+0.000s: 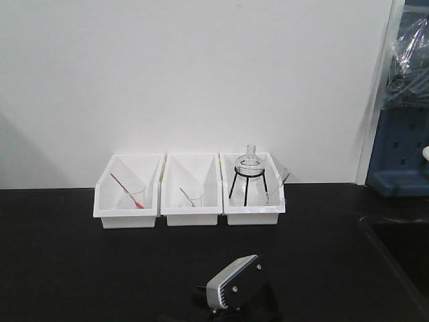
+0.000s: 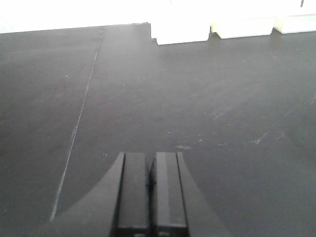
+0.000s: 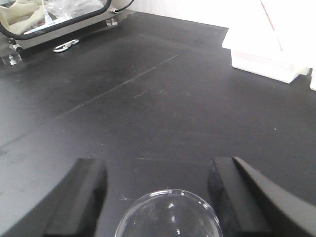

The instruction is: Grab transparent chemical and place on left bench

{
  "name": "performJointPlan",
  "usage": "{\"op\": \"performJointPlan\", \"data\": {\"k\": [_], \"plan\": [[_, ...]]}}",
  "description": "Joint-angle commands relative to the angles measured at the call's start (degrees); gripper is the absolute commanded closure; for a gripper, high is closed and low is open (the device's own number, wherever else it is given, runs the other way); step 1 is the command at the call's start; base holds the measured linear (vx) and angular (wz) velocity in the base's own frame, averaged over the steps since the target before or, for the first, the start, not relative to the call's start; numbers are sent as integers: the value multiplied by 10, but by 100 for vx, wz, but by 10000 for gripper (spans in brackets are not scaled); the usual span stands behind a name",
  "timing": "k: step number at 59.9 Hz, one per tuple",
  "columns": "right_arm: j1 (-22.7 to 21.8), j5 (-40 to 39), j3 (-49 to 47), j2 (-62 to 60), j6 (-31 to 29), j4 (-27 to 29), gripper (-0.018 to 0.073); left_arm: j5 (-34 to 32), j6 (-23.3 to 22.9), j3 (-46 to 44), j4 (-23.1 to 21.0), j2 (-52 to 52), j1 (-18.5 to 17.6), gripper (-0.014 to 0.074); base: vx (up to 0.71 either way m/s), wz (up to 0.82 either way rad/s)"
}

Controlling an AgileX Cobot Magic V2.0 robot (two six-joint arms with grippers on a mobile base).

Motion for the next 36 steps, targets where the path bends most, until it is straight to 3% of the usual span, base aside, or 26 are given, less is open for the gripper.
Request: {"op": "performJointPlan", "data": {"k": [1, 10, 16, 30, 36], "plan": [[0, -34, -19, -46, -18, 4, 21, -45, -4, 9, 0, -11, -1, 600, 0, 0], [-12, 76, -19, -138, -21, 4, 76, -45, -4, 9, 0, -11, -1, 600, 0, 0], [-17, 190, -19, -219, -25, 6, 165, -45, -4, 9, 0, -11, -1, 600, 0, 0], [-17, 415, -19, -376, -31, -7, 574, -45, -4, 9, 0, -11, -1, 600, 0, 0], [-17, 461, -19, -417, -30, -28, 569, -45, -4, 9, 0, -11, -1, 600, 0, 0]]}}
